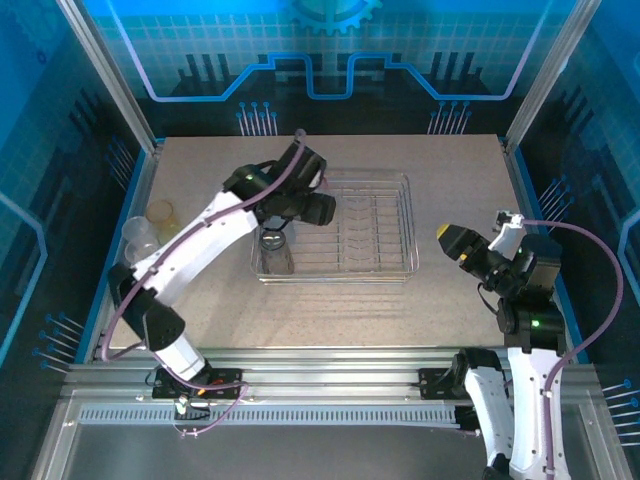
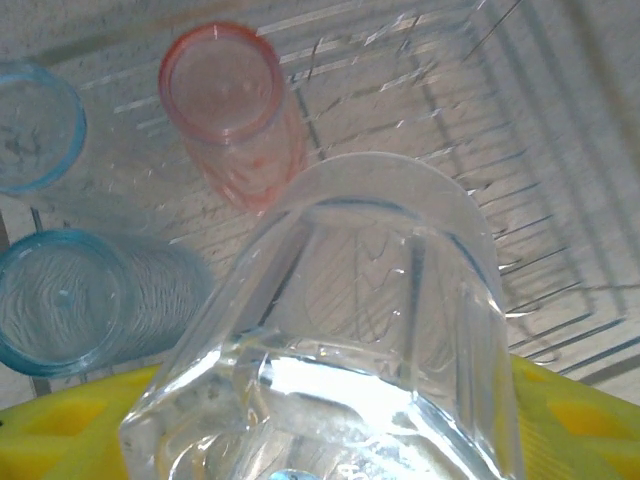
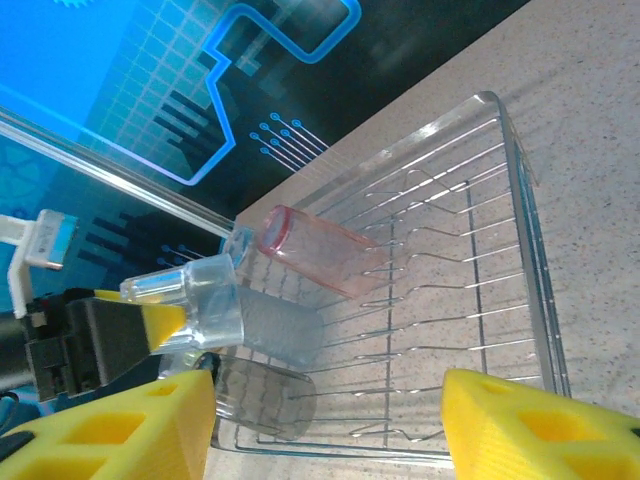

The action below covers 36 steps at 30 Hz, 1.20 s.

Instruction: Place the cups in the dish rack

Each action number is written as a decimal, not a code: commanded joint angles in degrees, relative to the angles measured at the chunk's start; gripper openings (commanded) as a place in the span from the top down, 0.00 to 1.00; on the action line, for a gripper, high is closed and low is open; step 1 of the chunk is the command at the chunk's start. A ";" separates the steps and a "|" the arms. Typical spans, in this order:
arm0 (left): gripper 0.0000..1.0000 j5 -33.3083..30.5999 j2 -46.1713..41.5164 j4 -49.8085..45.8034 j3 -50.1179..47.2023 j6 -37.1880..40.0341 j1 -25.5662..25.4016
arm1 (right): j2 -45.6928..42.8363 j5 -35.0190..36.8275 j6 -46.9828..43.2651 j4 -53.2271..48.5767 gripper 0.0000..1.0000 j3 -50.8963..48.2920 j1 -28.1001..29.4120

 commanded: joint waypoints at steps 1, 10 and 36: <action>0.68 -5.51 3.85 -6.22 4.43 2.38 -1.13 | 0.48 1.01 -3.83 -3.68 0.38 1.13 -1.15; 0.65 -7.08 11.94 -9.09 7.03 1.80 -1.23 | 1.05 3.00 -8.13 -8.21 0.38 1.29 -1.51; 0.52 -8.02 25.68 -4.14 8.36 0.10 1.67 | -0.41 4.63 -16.79 -14.27 0.37 0.53 -0.59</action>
